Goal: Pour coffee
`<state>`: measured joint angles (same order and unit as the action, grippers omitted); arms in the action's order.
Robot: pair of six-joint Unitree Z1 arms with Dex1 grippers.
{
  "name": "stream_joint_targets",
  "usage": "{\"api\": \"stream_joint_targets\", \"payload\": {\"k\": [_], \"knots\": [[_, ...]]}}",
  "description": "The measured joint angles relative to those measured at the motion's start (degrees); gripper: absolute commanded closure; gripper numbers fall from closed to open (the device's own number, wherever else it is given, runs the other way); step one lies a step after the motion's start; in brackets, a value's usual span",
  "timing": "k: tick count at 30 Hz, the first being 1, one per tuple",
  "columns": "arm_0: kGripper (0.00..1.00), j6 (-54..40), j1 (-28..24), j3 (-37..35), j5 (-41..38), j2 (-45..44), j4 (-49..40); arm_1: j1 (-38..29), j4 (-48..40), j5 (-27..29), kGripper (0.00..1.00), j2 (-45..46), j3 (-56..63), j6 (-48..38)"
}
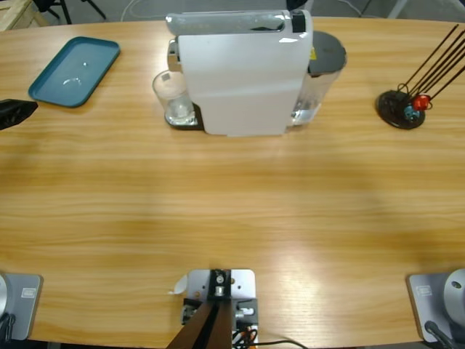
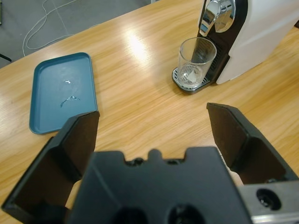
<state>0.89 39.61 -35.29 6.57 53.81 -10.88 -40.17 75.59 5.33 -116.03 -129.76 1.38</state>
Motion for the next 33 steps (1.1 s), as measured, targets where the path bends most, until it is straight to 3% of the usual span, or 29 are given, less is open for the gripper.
{"api": "stream_joint_targets", "payload": {"k": [10,33], "knots": [[0.004,0.0,0.0,0.0,-0.1,0.4,0.0,0.0,0.0,2.7,1.000,0.0,0.6,0.1],[0.004,0.0,0.1,0.0,-0.1,0.4,0.0,0.0,-6.8,2.7,1.000,3.2,9.9,0.1]]}}
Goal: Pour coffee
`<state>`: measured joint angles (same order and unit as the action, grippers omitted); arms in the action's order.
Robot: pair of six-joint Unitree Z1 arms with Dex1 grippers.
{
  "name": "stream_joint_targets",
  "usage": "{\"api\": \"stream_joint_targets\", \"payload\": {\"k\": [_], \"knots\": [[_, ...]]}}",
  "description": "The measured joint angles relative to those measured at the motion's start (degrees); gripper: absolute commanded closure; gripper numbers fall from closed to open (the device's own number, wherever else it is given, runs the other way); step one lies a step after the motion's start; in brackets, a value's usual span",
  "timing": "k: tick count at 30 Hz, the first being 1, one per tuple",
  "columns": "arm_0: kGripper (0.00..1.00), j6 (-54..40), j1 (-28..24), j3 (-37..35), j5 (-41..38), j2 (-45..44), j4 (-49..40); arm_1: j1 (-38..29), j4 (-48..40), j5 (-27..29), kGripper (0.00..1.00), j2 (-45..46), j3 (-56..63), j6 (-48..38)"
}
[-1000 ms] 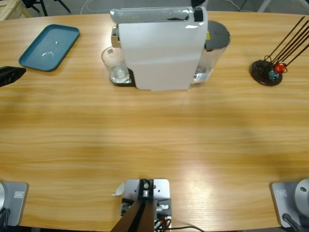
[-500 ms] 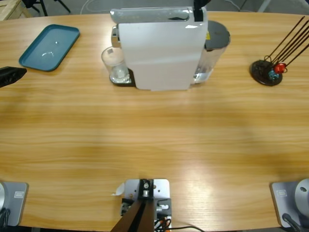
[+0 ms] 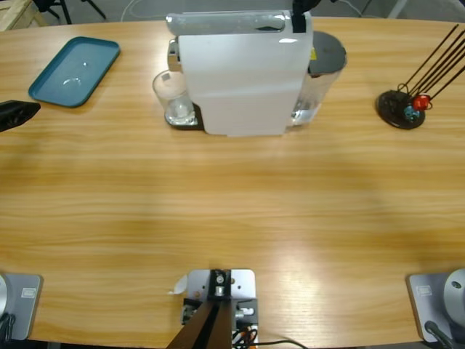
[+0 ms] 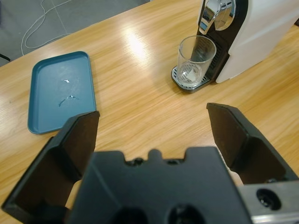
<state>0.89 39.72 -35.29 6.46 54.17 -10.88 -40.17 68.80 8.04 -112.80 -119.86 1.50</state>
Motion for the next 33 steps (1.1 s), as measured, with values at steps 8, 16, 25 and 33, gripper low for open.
{"api": "stream_joint_targets", "payload": {"k": [8,16,25,33], "knots": [[0.004,0.0,0.0,0.0,0.0,0.0,0.0,0.0,-1.5,-0.1,1.000,0.5,1.4,-0.1],[0.004,0.0,0.0,0.0,0.0,0.0,0.0,0.0,-7.5,-1.6,1.000,3.1,7.9,-1.1],[0.004,0.0,0.1,0.0,0.0,0.5,0.0,-0.2,-11.5,-2.4,1.000,5.4,12.6,-2.0],[0.004,0.0,0.2,0.0,0.0,0.7,-0.1,-0.5,-3.2,2.5,0.078,4.7,0.5,0.3]]}}
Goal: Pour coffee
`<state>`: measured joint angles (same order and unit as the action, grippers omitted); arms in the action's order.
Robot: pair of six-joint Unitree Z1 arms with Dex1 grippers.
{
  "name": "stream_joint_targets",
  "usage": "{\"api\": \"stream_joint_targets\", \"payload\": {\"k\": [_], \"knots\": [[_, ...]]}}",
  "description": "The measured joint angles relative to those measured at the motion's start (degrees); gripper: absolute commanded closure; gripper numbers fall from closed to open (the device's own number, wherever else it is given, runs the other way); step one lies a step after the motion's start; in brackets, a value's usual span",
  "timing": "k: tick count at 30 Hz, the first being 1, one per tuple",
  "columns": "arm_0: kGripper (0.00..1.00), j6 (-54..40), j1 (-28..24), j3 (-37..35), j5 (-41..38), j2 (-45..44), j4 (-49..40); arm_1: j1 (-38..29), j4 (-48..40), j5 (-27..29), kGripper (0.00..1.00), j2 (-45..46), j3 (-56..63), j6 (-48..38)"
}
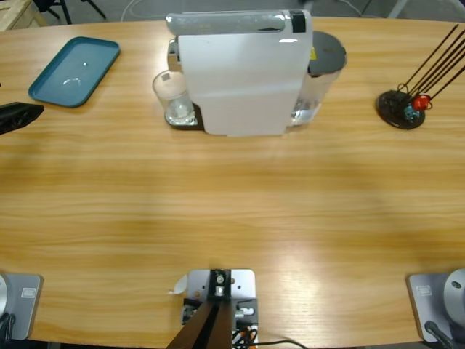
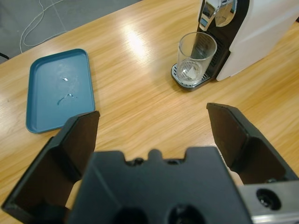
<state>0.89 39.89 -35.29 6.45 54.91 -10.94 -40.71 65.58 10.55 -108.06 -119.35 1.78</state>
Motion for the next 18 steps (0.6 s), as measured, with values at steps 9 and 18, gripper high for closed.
{"api": "stream_joint_targets", "payload": {"k": [9,18], "knots": [[0.004,0.0,0.0,0.0,0.0,0.0,-0.1,-0.7,7.8,-0.4,0.000,0.1,-7.9,0.8],[0.004,0.0,0.0,0.0,0.0,0.0,-0.1,-0.8,7.9,-1.5,0.000,0.1,-6.5,0.7]]}}
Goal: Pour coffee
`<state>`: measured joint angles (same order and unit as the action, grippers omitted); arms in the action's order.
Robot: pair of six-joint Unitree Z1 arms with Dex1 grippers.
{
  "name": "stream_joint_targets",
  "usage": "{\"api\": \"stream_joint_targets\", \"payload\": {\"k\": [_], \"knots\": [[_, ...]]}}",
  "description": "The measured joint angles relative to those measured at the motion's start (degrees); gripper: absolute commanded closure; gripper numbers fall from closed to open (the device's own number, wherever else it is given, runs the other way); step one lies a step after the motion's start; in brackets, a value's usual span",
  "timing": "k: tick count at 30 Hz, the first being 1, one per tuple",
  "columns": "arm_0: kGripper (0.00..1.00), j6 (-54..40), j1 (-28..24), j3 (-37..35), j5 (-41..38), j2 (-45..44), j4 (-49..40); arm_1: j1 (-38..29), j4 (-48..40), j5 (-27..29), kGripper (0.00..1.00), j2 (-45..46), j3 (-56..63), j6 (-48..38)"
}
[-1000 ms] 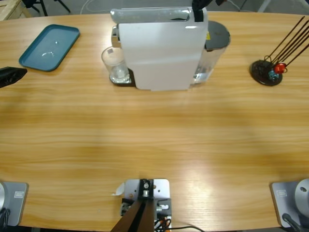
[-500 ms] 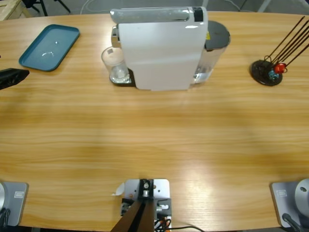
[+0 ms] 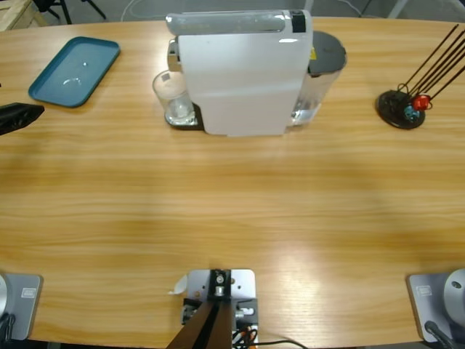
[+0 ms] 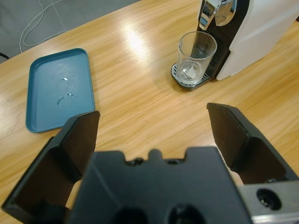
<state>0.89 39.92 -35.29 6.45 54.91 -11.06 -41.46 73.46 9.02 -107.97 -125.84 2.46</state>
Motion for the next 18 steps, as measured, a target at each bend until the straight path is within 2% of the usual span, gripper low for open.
{"api": "stream_joint_targets", "payload": {"k": [8,9,11,12,18], "knots": [[0.004,0.0,0.0,0.0,0.0,0.0,0.0,0.0,0.0,0.0,0.007,0.0,0.2,0.0],[0.004,0.0,0.0,0.0,0.0,0.0,0.0,0.0,0.0,0.0,0.169,0.0,0.2,-0.1],[0.004,0.0,0.0,0.0,0.0,0.0,0.0,0.0,0.0,0.0,0.693,0.0,0.2,-0.3],[0.004,0.0,0.0,0.0,0.0,0.0,0.0,0.0,0.0,-0.1,1.000,0.0,0.2,-0.4],[0.004,0.0,0.0,0.0,0.0,0.0,-0.1,0.0,0.0,-0.2,1.000,0.0,0.4,-0.4]]}}
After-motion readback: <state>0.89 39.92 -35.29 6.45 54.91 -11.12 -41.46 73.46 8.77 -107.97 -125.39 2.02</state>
